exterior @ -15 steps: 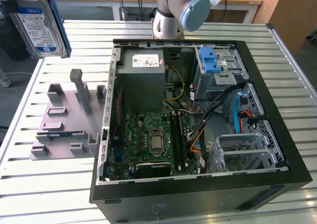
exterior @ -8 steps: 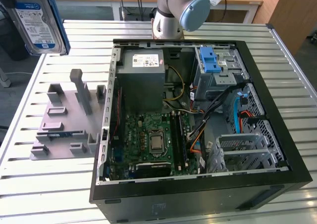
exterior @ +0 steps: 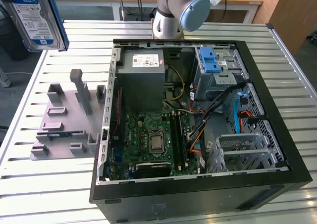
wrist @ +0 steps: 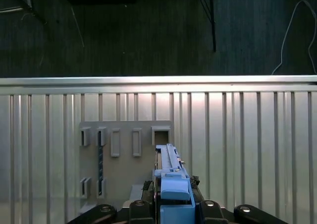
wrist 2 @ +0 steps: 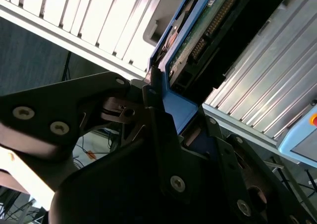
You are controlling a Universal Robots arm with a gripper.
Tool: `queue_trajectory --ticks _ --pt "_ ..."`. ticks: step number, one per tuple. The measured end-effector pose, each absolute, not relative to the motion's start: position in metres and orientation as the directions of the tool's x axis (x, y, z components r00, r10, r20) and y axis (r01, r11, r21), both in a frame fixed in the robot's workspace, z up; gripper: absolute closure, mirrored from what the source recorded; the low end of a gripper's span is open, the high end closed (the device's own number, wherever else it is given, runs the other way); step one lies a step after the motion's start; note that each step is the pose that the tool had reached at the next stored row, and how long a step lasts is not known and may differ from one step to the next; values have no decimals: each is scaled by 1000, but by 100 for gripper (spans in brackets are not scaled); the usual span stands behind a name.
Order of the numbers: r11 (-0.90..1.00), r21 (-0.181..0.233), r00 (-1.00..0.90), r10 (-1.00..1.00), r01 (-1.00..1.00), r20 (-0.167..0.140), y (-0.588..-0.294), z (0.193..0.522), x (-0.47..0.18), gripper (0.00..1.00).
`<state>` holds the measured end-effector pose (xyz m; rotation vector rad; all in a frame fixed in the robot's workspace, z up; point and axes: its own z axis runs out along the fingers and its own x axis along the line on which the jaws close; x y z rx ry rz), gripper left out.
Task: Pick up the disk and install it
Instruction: 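Pick up the disk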
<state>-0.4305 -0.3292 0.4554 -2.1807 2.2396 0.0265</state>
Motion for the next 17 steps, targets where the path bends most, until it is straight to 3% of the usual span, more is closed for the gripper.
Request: queue_trajectory --ticks 17 --pt "27 0 -27 -999 -1000 -23 -329 478 -431 64"
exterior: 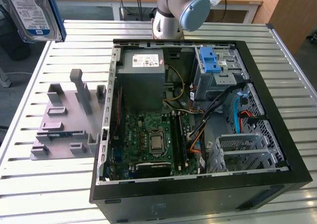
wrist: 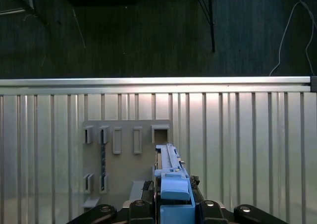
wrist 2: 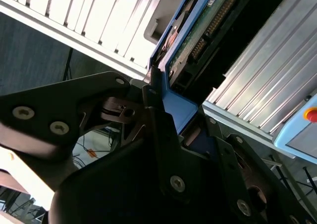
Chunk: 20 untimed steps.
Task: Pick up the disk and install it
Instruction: 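Pick up the disk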
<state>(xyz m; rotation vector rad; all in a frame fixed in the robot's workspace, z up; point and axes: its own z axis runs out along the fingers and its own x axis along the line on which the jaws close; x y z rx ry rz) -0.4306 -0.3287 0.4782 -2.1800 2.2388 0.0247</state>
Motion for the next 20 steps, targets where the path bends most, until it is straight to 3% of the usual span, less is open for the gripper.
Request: queue_trajectory --ticks 20 --pt "27 -1 -27 -999 -1000 -23 -329 486 -426 64"
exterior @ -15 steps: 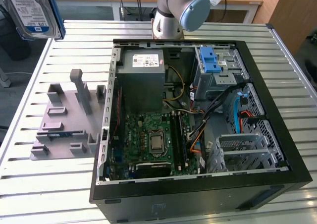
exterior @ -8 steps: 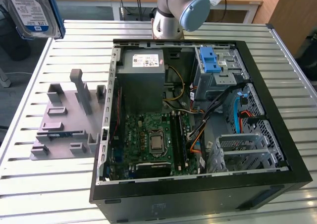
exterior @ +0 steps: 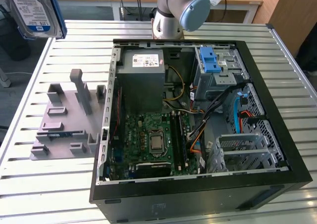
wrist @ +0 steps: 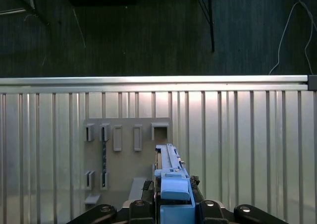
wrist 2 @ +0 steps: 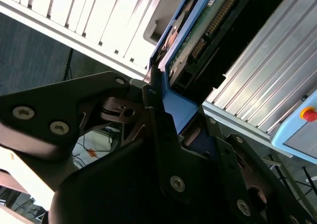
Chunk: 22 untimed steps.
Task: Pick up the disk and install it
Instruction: 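Pick up the disk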
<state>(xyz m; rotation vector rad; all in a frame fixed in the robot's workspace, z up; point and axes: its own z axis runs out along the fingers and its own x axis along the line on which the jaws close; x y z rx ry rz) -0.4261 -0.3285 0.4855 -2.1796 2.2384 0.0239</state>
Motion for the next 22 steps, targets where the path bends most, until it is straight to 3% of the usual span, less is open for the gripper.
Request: queue_trajectory --ticks 22 --pt "27 5 -27 -999 -1000 -23 -337 487 -407 64"
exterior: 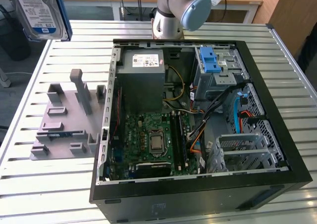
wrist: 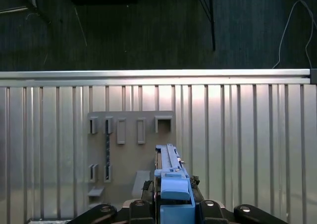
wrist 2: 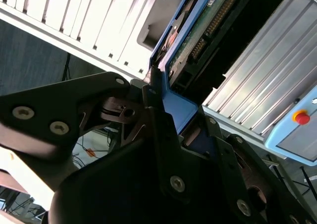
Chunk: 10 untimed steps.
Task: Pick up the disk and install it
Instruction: 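Pick up the disk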
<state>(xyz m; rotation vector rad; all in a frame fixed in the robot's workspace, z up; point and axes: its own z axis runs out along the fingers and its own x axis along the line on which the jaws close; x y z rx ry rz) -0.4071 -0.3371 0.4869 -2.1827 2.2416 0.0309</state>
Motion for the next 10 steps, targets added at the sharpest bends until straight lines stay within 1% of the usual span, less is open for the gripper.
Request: queue_trajectory --ticks 10 --pt "27 8 -27 -999 -1000 -23 -341 487 -395 64"
